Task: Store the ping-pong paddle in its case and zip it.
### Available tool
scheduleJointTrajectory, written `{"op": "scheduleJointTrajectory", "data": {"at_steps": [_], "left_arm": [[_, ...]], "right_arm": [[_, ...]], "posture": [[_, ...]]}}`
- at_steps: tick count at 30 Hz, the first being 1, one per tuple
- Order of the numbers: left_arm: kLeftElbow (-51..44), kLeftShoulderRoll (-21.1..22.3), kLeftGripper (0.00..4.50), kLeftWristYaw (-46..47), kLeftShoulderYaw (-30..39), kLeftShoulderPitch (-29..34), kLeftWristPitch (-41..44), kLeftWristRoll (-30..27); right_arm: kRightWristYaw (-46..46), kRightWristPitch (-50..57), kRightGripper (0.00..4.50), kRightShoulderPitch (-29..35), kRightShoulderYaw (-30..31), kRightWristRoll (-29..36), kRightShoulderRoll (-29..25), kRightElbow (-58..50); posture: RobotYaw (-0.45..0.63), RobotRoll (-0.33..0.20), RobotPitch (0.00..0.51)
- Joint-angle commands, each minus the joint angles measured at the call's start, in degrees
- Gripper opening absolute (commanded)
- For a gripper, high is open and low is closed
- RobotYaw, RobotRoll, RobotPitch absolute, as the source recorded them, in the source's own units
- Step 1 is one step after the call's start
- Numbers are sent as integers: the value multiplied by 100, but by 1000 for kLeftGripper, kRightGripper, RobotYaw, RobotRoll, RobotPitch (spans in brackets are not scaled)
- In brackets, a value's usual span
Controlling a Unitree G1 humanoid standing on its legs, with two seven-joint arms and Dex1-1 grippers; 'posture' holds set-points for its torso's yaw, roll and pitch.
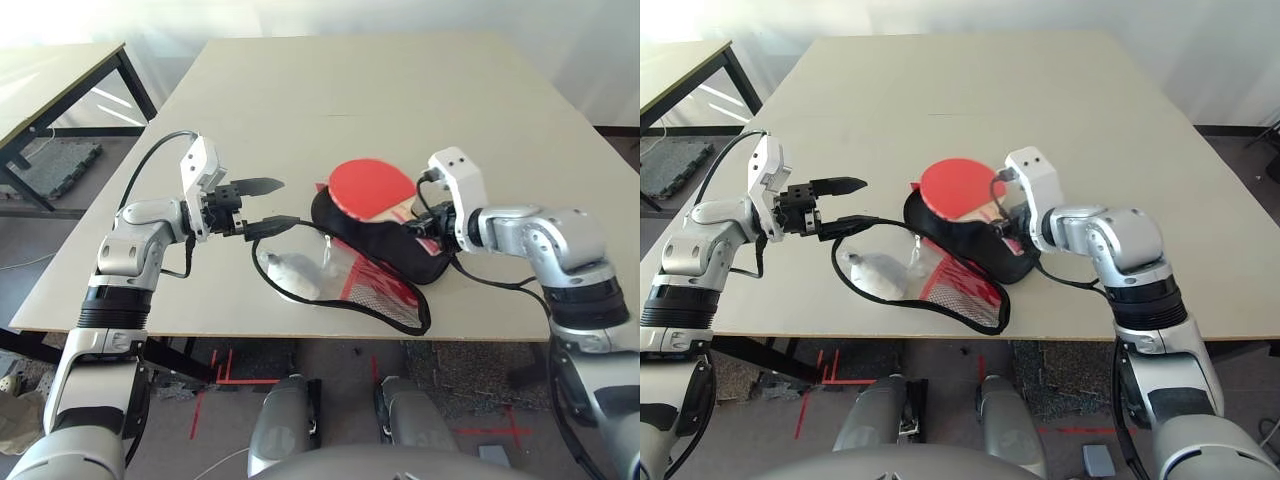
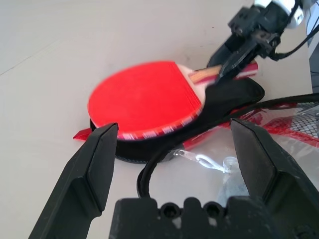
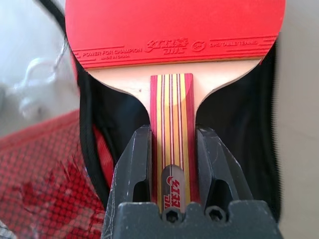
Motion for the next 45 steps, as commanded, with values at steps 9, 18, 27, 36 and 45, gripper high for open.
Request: {"op": "scheduleJointTrajectory", "data": {"at_steps": [9,18,27,36,45], "left_arm": [[-148,42,4500,110,0,111,26,4],[-208,188,4500,81,27,203,136,-22],[-70,934,4500,-260,252,278,451,-124],[-185,2029,4500,-751,127,748,1104,36],[-741,2148,4500,-1042,-90,1007,1589,-136]], "right_arm": [[591,-796,1056,-119,471,-506,-150,692],[817,-1225,1811,-132,679,-839,-54,988],[1497,-1551,4477,-65,213,-628,-417,673],[2354,-3520,4477,-49,-869,-571,-987,1807],[2775,-4146,4477,-236,-1261,-580,-1257,2572]], "posture": [[122,0,49],[126,0,43],[120,0,49],[124,0,55],[117,0,57]]}}
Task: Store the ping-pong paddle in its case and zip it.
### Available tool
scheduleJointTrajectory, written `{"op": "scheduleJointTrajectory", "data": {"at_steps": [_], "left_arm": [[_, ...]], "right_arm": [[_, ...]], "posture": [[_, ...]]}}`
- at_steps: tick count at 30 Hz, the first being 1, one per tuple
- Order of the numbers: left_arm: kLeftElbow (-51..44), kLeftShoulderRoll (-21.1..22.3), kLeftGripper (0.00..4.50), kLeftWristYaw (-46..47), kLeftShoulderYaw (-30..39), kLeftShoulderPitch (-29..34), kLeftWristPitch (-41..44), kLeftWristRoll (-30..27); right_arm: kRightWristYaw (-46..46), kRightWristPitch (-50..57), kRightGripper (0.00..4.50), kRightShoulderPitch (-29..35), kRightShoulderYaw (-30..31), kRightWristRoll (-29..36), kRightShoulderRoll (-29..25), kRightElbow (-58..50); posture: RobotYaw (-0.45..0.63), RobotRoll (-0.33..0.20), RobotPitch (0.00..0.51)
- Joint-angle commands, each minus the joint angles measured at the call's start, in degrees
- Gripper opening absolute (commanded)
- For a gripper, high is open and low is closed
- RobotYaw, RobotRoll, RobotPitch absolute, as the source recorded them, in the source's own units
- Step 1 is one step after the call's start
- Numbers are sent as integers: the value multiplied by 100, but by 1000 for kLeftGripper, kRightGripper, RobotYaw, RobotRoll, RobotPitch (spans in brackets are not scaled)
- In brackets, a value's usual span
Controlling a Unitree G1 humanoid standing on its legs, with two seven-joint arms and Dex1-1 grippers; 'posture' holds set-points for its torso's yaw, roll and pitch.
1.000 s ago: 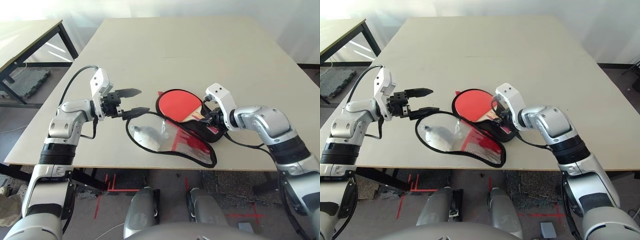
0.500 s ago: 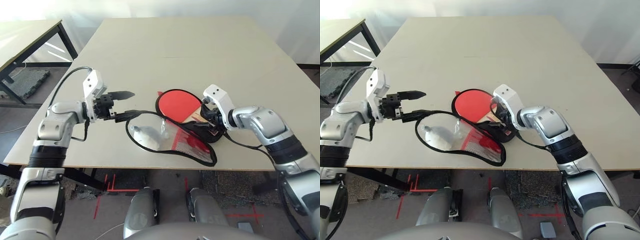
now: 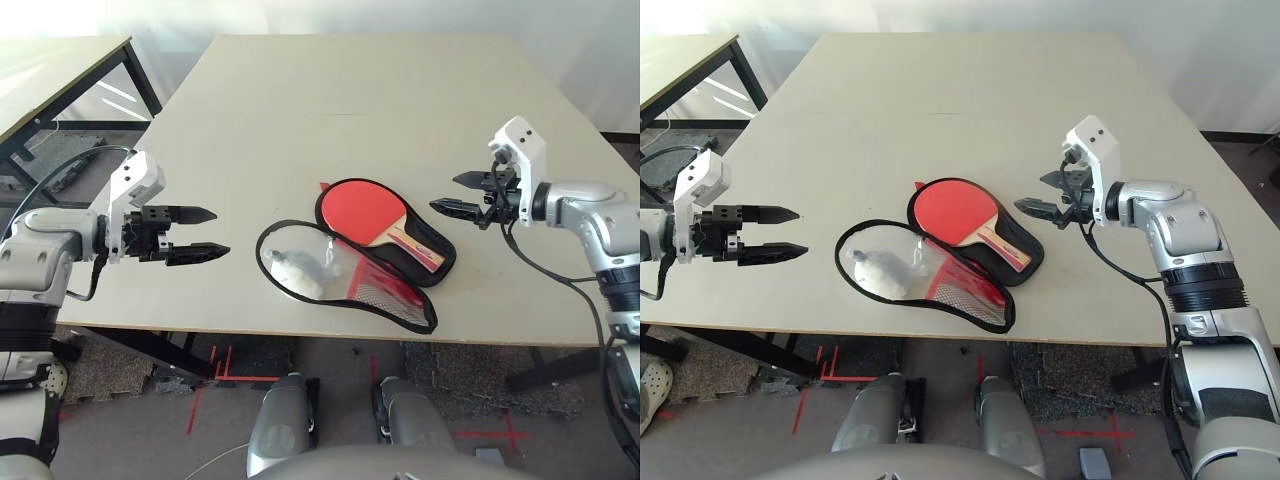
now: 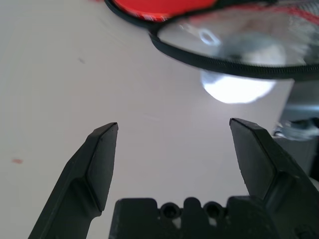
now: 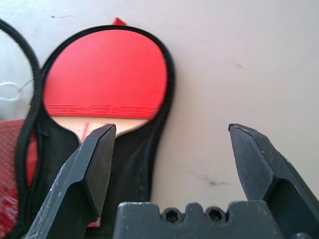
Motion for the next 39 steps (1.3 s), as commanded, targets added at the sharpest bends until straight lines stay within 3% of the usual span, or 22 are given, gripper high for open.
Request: {"op": "scheduleJointTrajectory", "data": {"at_steps": [1,6,16,26,32,35,39], "left_arm": [[-601,-3,4500,-169,-220,59,392,-210],[-1217,-409,4500,-175,-507,-237,896,-573],[-927,-1488,4500,132,-673,-1320,1078,-792],[638,-3033,4500,392,-1258,-2377,-254,-51],[2355,-3971,4500,1472,-1142,-3067,-1817,725],[2858,-4167,4500,1668,-1062,-3270,-2237,886],[2809,-4074,4500,1408,-1085,-3197,-2210,878]], "right_arm": [[122,-168,4477,-35,-163,-21,-109,44],[107,-204,4477,143,-209,-37,-114,25],[9,-151,4477,462,-276,-68,-106,-185],[-87,80,4477,1012,-577,41,-271,-683],[-231,232,4477,1338,-796,85,-313,-967],[-182,460,4477,1404,-914,241,-327,-1044],[-147,929,4477,1381,-1054,587,-225,-987]], "posture": [[114,0,58],[107,0,58],[76,0,56],[4,0,58],[-20,0,60],[-29,0,61],[-21,0,61]]}}
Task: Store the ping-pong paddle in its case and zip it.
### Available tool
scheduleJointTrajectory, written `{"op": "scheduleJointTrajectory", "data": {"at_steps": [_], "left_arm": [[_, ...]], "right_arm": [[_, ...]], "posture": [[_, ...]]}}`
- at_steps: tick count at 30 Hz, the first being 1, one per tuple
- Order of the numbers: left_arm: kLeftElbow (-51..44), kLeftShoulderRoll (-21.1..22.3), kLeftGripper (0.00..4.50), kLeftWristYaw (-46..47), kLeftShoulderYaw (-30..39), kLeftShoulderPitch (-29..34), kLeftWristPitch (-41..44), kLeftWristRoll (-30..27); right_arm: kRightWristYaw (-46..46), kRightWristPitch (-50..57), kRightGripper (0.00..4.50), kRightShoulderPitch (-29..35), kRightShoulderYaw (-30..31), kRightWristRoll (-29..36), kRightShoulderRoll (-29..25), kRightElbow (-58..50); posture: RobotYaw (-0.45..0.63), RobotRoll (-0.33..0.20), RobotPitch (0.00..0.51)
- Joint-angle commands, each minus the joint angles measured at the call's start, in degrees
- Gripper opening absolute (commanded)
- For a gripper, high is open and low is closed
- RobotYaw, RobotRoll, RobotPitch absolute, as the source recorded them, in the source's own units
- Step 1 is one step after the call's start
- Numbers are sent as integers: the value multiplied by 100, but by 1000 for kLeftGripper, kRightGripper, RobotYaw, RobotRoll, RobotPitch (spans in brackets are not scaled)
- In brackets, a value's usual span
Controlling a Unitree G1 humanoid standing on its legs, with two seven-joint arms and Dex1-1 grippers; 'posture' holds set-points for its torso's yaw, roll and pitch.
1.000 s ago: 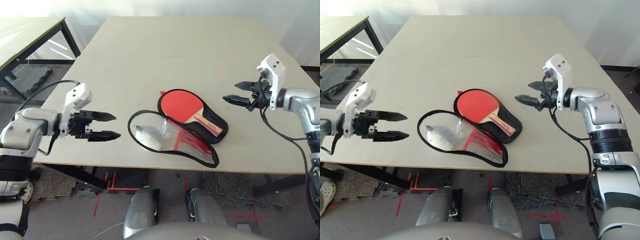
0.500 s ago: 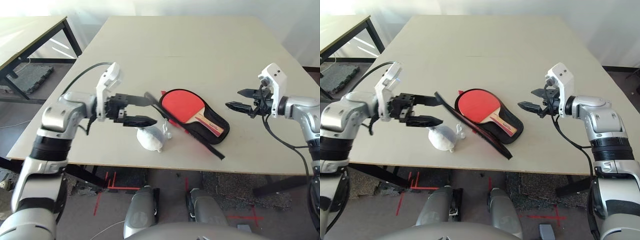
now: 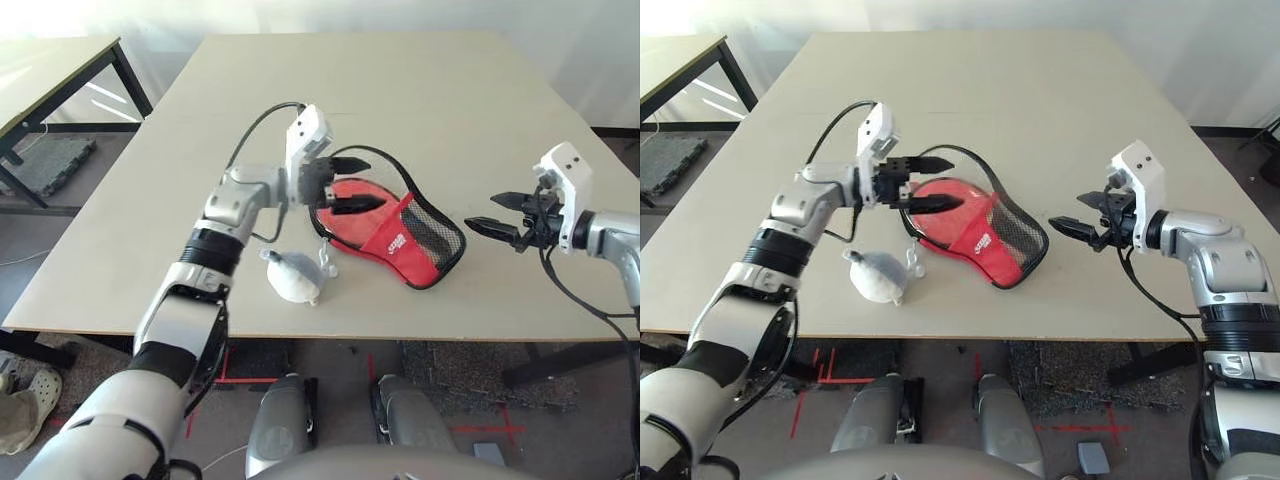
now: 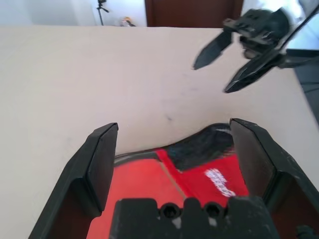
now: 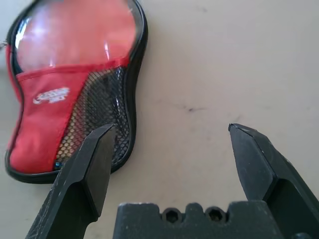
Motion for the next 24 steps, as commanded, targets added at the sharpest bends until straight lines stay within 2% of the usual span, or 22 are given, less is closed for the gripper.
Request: {"op": "scheduleJointTrajectory", "data": {"at_steps": [1,8,16,24], "left_arm": [[-33,113,4500,-213,27,58,0,78],[-903,463,4500,-374,47,624,488,-44],[-2202,1210,4500,-533,300,1464,1322,-423],[-2740,1617,4500,-374,608,2007,1609,-539]], "right_arm": [[18,275,4477,19,-120,231,55,-24],[71,124,4477,6,160,156,390,327],[107,-68,4477,-119,353,45,887,1102],[240,50,4477,12,459,75,1157,1047]], "posture": [[-18,0,61],[21,0,61],[77,0,61],[90,0,54]]}}
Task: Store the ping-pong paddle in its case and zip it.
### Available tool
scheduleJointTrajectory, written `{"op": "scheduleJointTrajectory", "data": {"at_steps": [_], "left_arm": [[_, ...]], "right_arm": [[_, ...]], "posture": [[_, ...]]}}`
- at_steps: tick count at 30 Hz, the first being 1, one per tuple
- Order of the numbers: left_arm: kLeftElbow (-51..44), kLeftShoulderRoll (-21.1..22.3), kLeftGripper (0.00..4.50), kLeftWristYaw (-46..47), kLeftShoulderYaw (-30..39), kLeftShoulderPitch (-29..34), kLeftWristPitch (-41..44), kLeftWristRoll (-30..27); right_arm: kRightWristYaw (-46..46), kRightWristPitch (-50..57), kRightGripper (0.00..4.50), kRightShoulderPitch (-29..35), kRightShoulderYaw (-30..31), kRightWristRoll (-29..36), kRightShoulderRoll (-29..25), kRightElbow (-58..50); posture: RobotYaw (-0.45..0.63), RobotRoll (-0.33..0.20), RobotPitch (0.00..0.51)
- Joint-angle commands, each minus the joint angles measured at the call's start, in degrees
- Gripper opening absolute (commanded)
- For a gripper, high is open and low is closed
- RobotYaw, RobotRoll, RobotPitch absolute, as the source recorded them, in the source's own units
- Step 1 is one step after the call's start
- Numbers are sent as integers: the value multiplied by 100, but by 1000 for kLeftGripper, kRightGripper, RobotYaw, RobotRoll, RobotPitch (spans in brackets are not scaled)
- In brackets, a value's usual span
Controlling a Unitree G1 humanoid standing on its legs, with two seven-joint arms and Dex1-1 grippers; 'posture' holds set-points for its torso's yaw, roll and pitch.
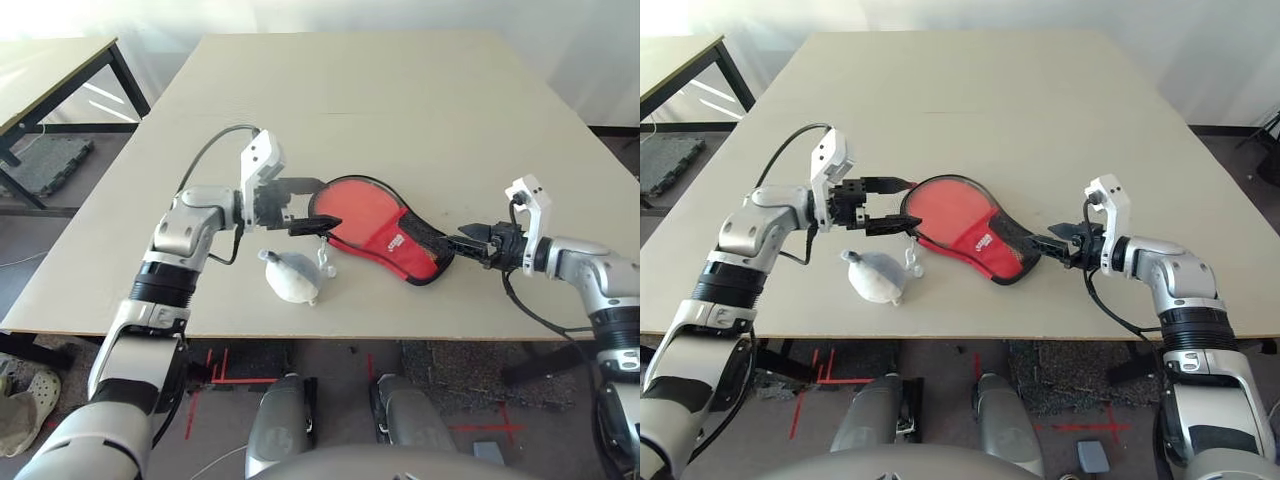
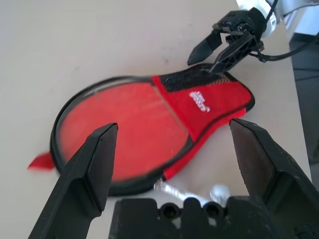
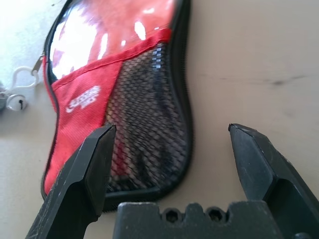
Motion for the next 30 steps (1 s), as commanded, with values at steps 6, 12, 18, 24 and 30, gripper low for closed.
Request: {"op": "scheduleJointTrajectory", "data": {"at_steps": [6,12,18,24,30], "left_arm": [[-308,213,4500,132,165,335,176,-113],[-195,209,4500,128,153,307,122,-79],[-135,222,4500,45,104,345,175,-85],[42,240,4500,50,107,332,15,-7],[81,267,4500,37,100,332,-32,-2]], "right_arm": [[172,497,4477,264,216,170,79,-414],[147,990,2821,351,167,318,-4,-572],[159,1208,468,547,35,458,-134,-734],[114,1472,17,890,-188,702,-321,-1129],[78,1692,17,1266,-396,1003,-474,-1560]], "posture": [[87,0,56],[77,0,61],[73,0,67],[71,0,68],[61,0,71]]}}
